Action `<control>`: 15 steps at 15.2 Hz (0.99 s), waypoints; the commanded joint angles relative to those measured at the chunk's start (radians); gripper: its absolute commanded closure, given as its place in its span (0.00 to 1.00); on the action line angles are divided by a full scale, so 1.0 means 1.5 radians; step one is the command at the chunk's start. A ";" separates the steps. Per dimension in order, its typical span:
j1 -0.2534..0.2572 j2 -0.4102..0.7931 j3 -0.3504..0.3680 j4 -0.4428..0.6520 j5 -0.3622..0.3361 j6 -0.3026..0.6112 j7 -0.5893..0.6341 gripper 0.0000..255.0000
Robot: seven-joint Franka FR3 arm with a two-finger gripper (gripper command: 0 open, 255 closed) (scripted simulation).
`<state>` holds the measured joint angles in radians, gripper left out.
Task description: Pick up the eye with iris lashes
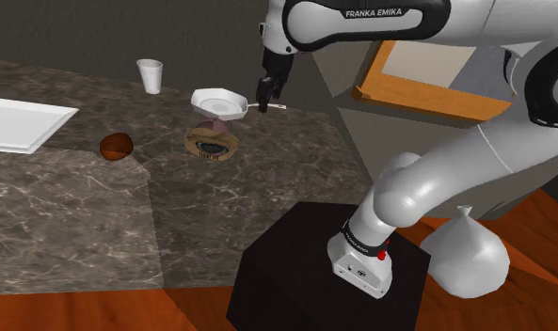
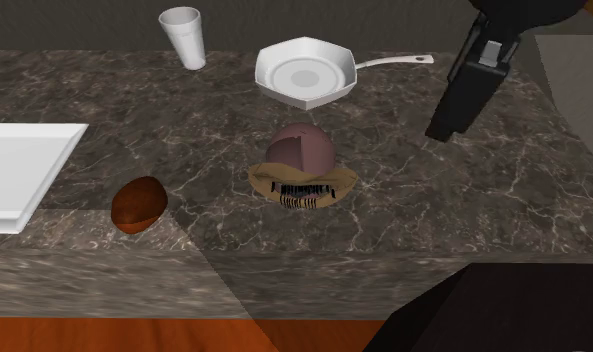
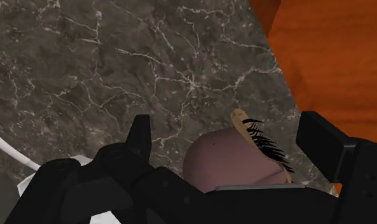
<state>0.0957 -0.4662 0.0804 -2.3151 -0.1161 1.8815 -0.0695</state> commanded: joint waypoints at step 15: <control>0.061 0.313 0.092 0.161 -0.136 0.134 -0.046 0.00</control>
<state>0.1848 -0.0084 0.2154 -2.0708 -0.3128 2.0702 -0.1437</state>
